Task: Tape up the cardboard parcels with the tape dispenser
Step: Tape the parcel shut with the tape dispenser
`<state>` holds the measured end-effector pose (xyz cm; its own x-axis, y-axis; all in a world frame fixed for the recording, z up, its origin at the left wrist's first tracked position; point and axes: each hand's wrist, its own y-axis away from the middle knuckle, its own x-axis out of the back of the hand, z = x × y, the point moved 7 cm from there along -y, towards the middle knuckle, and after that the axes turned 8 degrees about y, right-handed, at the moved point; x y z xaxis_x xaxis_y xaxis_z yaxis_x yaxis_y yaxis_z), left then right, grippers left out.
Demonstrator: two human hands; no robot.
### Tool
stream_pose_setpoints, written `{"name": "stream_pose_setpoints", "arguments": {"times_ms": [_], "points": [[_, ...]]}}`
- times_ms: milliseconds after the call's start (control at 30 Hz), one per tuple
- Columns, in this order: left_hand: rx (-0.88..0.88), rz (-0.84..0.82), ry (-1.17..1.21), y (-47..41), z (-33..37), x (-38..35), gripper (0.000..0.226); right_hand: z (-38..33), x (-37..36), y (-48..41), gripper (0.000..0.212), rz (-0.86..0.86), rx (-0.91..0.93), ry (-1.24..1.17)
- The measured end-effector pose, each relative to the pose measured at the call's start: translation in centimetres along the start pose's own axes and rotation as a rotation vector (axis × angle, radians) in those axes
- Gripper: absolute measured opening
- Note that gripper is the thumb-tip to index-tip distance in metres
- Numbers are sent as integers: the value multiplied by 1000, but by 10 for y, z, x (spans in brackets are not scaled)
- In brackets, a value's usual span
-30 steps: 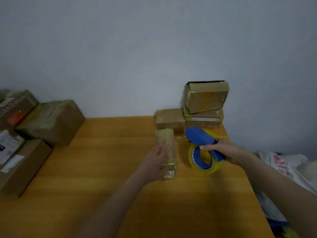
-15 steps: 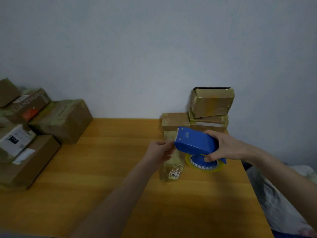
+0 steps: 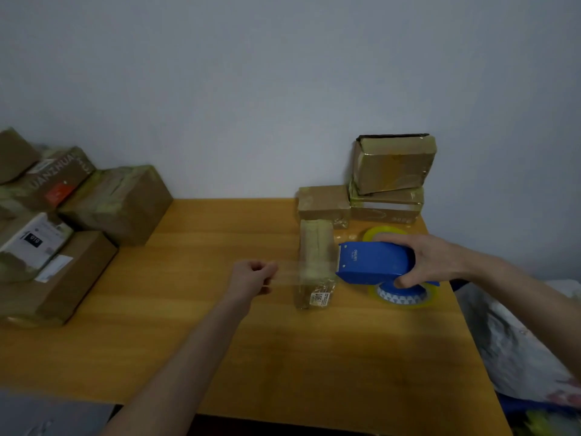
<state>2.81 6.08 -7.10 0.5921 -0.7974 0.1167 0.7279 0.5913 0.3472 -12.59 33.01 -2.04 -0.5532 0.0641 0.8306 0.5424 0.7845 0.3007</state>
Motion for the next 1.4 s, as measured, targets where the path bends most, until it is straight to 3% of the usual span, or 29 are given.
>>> {"name": "stream_pose_setpoints", "arguments": {"times_ms": [133,733,1067,1200,1267,1333,1400], "points": [[-17,19,16,2,-8,-9,16,10,-1,-1,79,-11,-30,36],[37,48,-19,-24,-41,-27,20,41,-46,-32,71,-125,-109,30],[-34,56,-335,-45,-57,-29,16,20,-87,-49,75,-206,-147,-18],[13,-40,-637,-49,-71,-24,49,21,-89,-50,76,-218,-157,14],[98,-13,-648,-44,-85,-12,60,24,-88,-47,74,-210,-157,58],[-104,105,-633,-35,-71,-6,48,26,-89,-46,74,-196,-162,77],[-523,159,-704,-14,-40,-18,39,26,-92,-47,75,-194,-164,82]]}}
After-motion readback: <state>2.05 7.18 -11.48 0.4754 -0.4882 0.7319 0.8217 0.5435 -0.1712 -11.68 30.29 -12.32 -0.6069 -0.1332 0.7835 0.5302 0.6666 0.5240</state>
